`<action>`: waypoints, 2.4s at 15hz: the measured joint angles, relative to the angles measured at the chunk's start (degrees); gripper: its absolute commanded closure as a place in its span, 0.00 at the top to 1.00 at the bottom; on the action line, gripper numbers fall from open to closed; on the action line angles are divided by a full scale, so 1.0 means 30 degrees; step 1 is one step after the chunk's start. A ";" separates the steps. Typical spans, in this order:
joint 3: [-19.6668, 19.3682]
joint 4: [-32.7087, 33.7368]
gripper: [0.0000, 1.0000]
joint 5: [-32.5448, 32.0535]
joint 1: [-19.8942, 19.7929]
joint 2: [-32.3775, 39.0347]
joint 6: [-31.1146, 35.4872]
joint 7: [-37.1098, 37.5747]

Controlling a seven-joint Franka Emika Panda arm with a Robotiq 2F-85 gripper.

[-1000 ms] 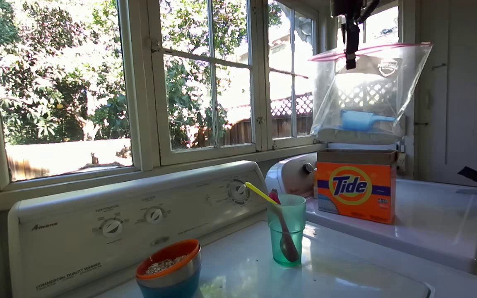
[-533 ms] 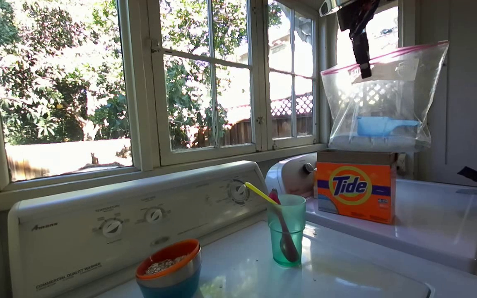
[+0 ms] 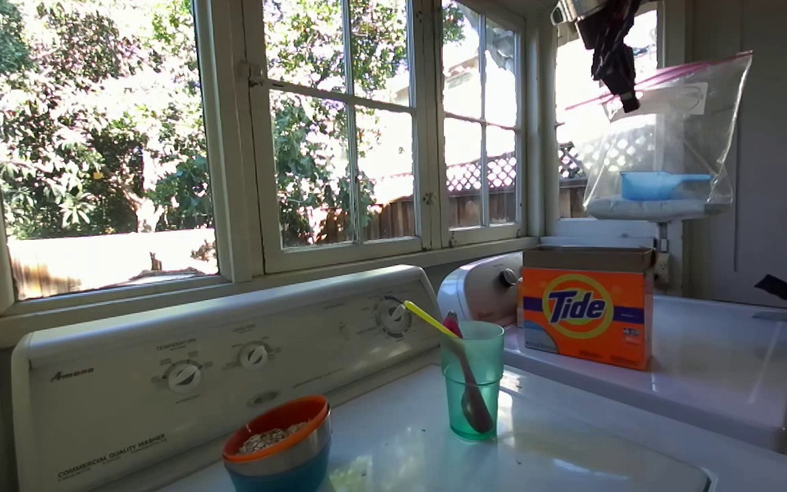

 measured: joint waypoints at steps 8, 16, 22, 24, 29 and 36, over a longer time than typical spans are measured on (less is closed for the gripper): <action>0.0057 0.0393 0.01 -0.0210 -0.0044 0.0465 0.1554 -0.0726; 0.0333 -0.1668 0.01 -0.0186 -0.0234 0.1041 0.8798 -0.3348; 0.0355 -0.2825 0.01 -0.0049 -0.0552 0.1044 0.9160 -0.4168; 0.0377 -0.3212 0.01 0.0067 -0.0578 0.1040 0.9184 -0.4231; 0.0318 -0.4121 0.01 0.0096 -0.0642 0.0941 0.8993 -0.4213; 0.0196 -0.4574 0.01 0.0023 -0.0593 0.0824 0.7382 -0.4213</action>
